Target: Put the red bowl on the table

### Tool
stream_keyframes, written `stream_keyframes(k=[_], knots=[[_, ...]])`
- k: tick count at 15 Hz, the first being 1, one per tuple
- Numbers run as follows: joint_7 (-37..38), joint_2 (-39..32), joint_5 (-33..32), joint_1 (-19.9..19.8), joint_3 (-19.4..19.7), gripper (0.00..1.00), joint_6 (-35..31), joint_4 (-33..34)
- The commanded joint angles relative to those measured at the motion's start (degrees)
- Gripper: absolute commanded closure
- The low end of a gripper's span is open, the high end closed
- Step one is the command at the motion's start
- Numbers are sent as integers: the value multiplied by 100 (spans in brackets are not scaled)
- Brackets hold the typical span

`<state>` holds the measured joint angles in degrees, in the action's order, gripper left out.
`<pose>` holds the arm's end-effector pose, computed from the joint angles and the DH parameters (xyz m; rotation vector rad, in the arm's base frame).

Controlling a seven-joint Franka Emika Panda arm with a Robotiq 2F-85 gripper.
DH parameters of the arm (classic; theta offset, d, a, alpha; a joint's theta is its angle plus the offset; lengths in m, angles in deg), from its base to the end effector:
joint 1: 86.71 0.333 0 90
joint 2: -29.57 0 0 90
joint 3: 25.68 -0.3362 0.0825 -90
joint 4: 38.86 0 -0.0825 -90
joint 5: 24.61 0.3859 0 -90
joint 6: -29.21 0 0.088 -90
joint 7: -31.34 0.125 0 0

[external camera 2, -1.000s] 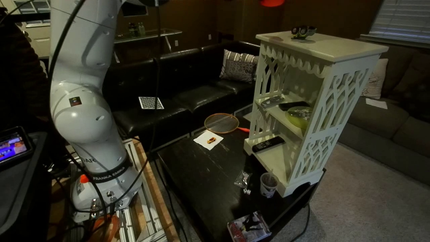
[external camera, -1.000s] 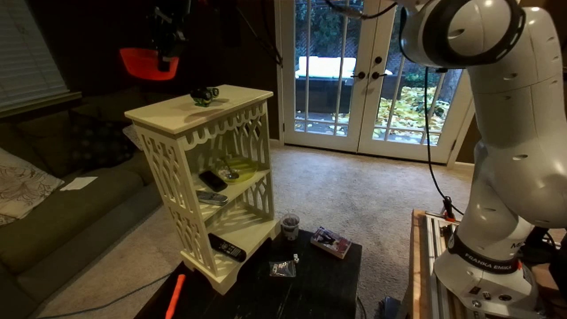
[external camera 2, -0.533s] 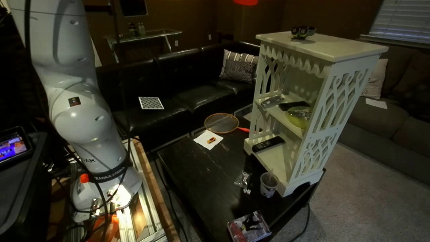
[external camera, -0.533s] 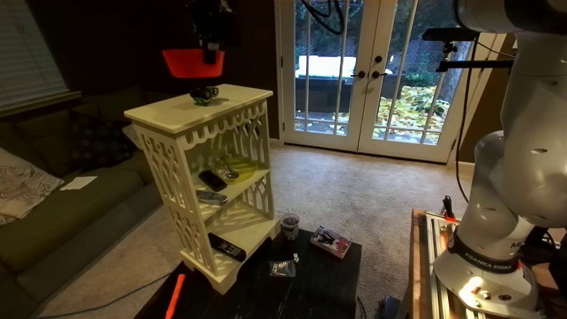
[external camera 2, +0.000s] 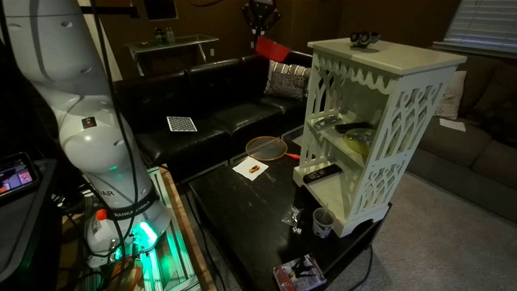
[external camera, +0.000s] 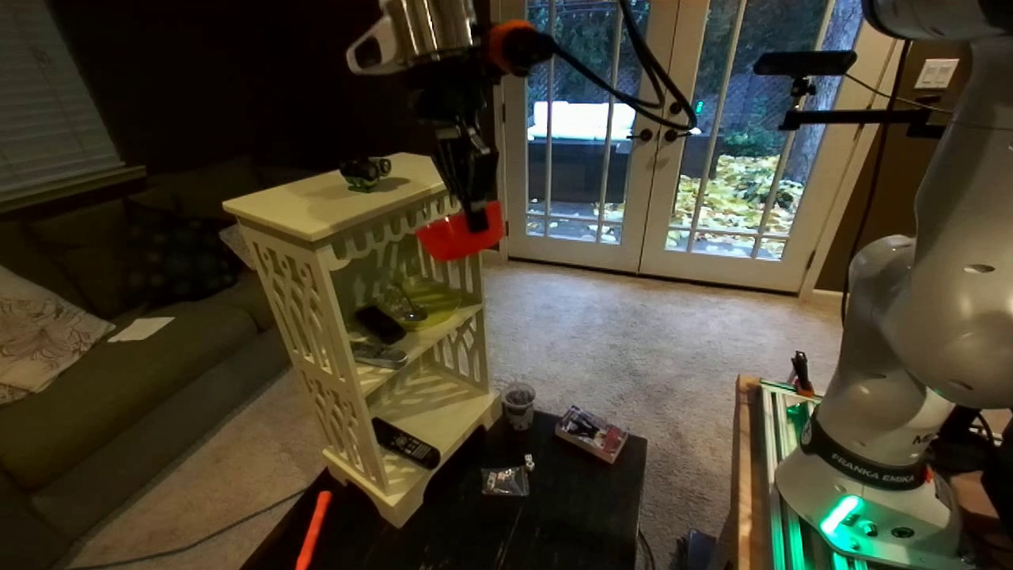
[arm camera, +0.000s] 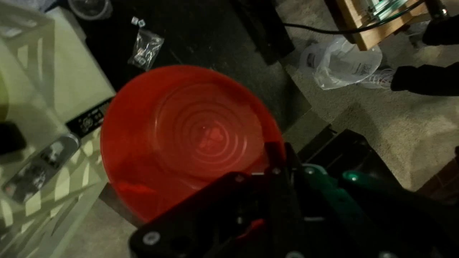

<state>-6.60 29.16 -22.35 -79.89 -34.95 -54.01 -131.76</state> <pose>0.5171 0.1544 0.5904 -2.7234 -1.3908 0.2531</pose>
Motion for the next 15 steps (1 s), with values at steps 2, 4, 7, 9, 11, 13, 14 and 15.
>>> stream_keyframes(k=[2, 4, 7, 9, 11, 13, 14, 15], knots=[[460, 64, -1, 51, 50, 97, -169, -541], [614, 111, -1, 54, 54, 97, -285, -829], [652, 193, -1, 57, 69, 97, -305, -884], [698, 213, 8, 53, 79, 99, -365, -897], [838, 295, 495, -57, 211, 99, -1338, -1634], [1022, 415, 914, -79, 296, 99, -2212, -2458], [1003, 447, 1174, -94, 343, 99, -2583, -2809], [1042, 468, 1369, -110, 380, 99, -3024, -3196]])
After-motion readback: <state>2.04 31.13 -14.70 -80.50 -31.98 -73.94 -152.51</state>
